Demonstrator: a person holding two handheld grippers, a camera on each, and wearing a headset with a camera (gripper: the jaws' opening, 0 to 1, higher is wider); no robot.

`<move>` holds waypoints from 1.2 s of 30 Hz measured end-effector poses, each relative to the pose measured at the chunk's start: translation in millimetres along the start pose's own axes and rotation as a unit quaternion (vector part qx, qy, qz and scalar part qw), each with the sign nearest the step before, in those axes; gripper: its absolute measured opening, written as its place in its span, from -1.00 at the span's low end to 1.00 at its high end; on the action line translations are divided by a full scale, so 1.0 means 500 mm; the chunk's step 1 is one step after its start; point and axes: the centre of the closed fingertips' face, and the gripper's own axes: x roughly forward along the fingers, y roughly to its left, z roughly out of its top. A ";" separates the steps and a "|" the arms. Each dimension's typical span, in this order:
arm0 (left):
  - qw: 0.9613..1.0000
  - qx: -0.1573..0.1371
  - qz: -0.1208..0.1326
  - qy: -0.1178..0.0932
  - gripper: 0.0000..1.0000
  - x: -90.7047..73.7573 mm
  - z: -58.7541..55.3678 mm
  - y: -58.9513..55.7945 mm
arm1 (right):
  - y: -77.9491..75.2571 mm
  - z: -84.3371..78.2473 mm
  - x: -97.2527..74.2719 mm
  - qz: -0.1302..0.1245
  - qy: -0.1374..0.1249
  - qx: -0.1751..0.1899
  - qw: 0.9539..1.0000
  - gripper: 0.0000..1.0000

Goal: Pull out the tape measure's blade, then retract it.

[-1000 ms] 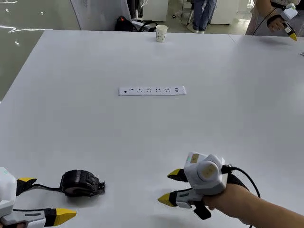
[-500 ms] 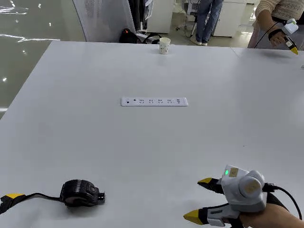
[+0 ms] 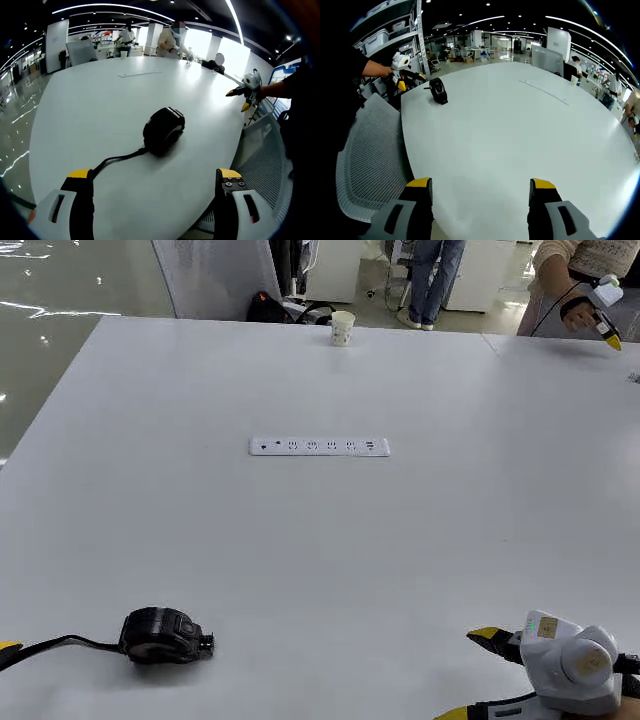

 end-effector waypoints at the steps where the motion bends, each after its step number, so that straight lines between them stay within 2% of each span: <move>1: 1.000 0.001 0.000 0.002 0.98 -0.001 -0.001 0.001 | 0.000 0.000 -0.003 0.000 -0.001 0.002 1.000 0.58; 7: 1.000 0.000 0.000 -0.002 0.98 -0.008 0.006 0.002 | -0.020 0.000 -0.023 -0.017 -0.014 0.009 1.000 0.78; 11: 1.000 0.002 0.001 -0.002 0.98 -0.012 0.008 0.002 | -0.032 -0.006 -0.029 -0.022 -0.017 0.013 1.000 0.92; 13: 1.000 0.003 0.000 -0.004 0.98 -0.013 0.010 0.001 | -0.034 -0.002 -0.034 -0.018 -0.026 0.026 0.999 0.98; 18: 1.000 0.008 0.001 -0.001 0.98 -0.015 0.006 -0.002 | -0.036 -0.004 -0.038 -0.014 -0.027 0.022 0.999 0.98; 19: 1.000 0.001 -0.004 -0.001 0.98 -0.015 0.005 -0.007 | -0.036 -0.004 -0.039 -0.014 -0.026 0.021 0.999 0.98; 36: 1.000 0.000 -0.001 -0.002 0.98 -0.019 0.007 -0.002 | -0.036 -0.012 -0.049 -0.011 -0.022 0.018 1.000 0.98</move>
